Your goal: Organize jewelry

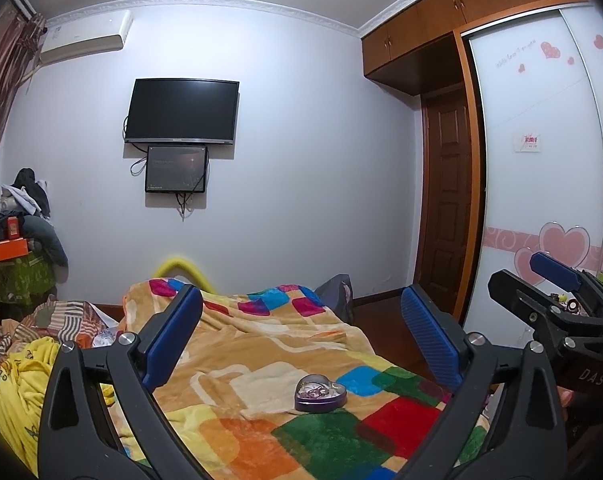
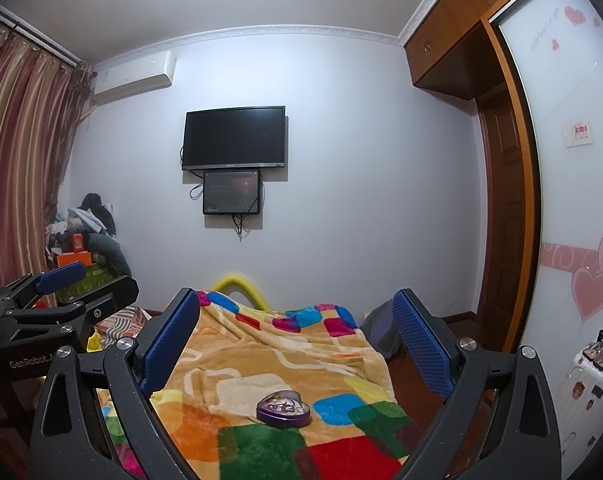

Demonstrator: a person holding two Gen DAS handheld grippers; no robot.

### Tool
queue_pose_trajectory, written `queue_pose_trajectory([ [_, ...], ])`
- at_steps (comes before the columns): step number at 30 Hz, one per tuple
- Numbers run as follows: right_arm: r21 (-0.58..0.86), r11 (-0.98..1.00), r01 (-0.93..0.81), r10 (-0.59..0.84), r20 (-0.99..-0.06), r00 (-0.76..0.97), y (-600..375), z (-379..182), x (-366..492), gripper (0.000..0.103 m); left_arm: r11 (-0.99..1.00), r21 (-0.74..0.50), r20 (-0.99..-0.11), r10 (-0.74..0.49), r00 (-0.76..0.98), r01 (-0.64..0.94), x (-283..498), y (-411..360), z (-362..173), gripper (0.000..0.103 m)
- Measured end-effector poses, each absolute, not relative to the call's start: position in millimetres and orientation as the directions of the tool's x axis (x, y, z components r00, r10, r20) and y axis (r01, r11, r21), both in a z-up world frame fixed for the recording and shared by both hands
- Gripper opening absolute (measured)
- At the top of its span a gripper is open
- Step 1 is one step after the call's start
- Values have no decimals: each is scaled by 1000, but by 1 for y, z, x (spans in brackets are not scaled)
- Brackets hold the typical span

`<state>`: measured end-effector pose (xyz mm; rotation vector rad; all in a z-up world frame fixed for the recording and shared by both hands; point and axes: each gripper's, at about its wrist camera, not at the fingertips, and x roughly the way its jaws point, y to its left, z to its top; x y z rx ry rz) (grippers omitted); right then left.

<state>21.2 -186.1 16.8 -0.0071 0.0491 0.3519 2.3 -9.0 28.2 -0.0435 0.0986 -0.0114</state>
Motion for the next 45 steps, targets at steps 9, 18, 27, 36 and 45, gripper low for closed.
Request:
queue_pose_trajectory([
  [9, 10, 939, -343, 343, -58, 938, -188, 18, 21, 96, 999, -48, -106, -13, 994, 8, 5, -10, 27, 102],
  [18, 15, 939, -342, 343, -64, 937, -190, 18, 21, 96, 999, -49, -123, -19, 992, 13, 8, -11, 24, 102],
  [27, 20, 941, -339, 340, -75, 938, -190, 15, 21, 96, 998, -57, -132, -27, 991, 20, 12, -12, 24, 102],
  [36, 24, 941, -339, 339, -80, 937, -192, 16, 24, 96, 998, -56, -139, -32, 990, 25, 14, -13, 21, 102],
  [45, 35, 941, -335, 337, -94, 937, -192, 14, 28, 96, 998, -53, -146, -33, 989, 26, 18, -15, 18, 102],
])
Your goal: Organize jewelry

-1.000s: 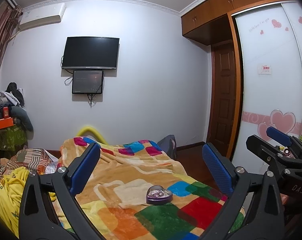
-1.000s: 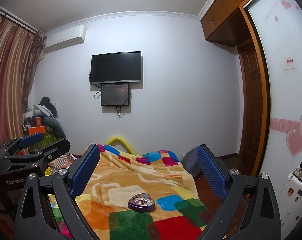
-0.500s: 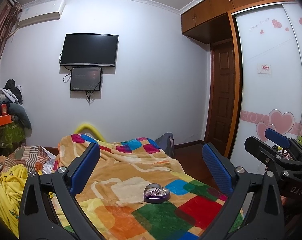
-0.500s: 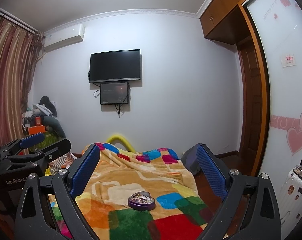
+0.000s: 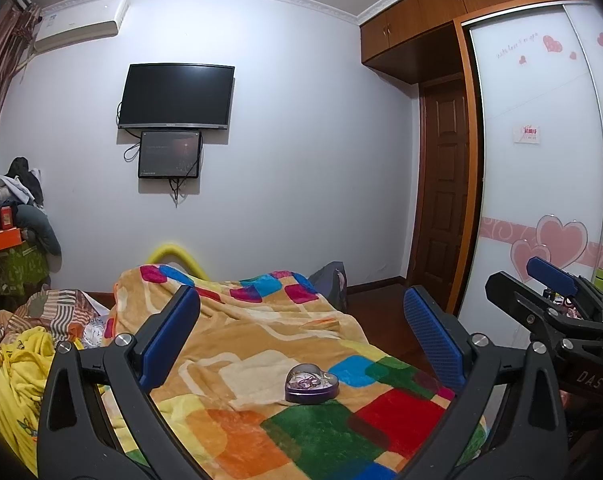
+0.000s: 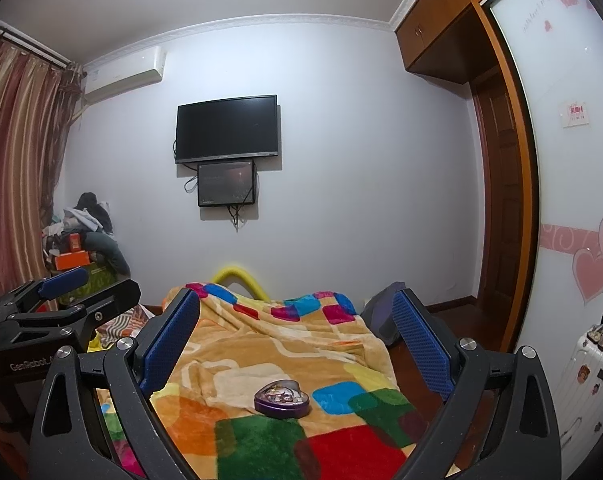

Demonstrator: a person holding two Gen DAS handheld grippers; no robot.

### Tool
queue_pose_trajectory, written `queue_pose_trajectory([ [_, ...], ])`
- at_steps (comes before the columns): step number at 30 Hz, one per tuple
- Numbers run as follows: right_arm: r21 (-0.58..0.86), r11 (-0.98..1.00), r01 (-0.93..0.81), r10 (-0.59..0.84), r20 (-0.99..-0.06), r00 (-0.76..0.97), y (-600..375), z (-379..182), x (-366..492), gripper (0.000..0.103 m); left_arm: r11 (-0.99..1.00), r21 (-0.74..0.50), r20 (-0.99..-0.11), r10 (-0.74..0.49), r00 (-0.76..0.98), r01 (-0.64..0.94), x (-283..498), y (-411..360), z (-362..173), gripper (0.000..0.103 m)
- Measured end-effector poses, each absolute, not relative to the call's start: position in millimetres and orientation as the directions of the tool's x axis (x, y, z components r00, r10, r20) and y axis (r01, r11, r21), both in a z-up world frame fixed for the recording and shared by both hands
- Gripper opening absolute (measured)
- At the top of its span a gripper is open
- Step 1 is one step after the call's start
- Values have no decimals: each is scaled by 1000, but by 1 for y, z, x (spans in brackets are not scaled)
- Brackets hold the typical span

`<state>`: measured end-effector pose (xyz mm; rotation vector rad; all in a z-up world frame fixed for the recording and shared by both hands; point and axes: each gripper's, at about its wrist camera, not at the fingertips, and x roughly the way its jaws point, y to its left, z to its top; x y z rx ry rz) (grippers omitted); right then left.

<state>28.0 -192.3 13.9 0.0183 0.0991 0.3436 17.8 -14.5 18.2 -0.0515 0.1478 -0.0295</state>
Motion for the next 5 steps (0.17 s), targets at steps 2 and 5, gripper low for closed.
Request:
queue_pose_trajectory([
  [2, 38, 941, -336, 338, -99, 936, -192, 13, 29, 96, 998, -53, -149, -34, 988, 26, 19, -14, 17, 102],
  [5, 41, 941, -335, 337, -106, 935, -193, 12, 32, 96, 998, -55, -156, -35, 987, 27, 23, -14, 14, 103],
])
